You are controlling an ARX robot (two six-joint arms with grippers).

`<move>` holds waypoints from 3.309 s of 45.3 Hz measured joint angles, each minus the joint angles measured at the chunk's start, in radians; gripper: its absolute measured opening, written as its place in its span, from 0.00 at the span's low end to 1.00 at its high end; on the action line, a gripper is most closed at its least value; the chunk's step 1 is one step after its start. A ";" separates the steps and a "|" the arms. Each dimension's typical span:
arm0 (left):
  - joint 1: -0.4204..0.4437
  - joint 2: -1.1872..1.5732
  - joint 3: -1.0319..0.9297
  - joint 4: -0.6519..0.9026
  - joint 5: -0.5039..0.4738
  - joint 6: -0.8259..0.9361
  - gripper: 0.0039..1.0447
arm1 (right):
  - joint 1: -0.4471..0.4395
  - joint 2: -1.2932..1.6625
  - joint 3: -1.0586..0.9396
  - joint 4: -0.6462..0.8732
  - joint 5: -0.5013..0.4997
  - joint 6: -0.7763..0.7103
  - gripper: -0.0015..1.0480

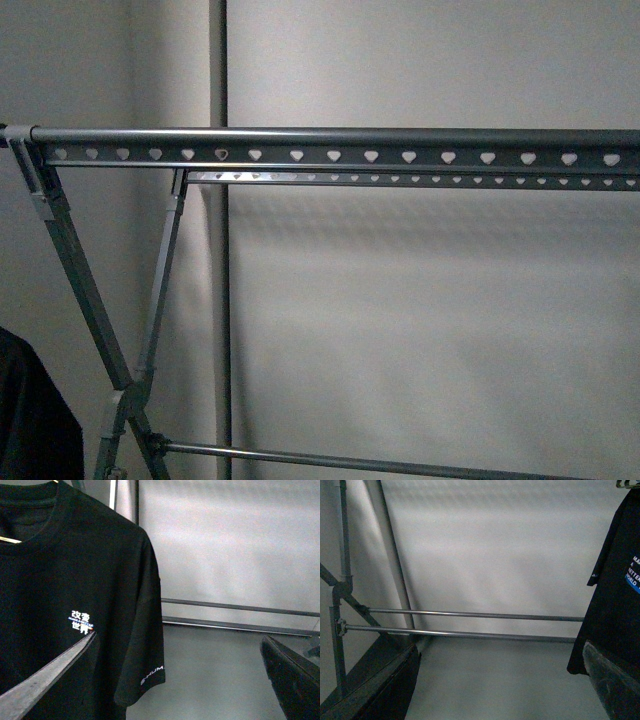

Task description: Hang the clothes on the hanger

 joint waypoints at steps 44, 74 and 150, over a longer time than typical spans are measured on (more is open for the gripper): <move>0.183 1.198 0.695 0.259 -0.229 -0.467 0.94 | 0.001 0.000 0.000 0.000 0.000 0.000 0.93; 0.170 1.549 0.970 0.244 -0.356 -0.487 0.51 | 0.001 0.000 0.000 0.000 0.000 0.000 0.93; -0.117 1.565 1.241 -0.785 1.057 1.369 0.04 | 0.001 0.000 0.000 0.000 0.000 0.000 0.93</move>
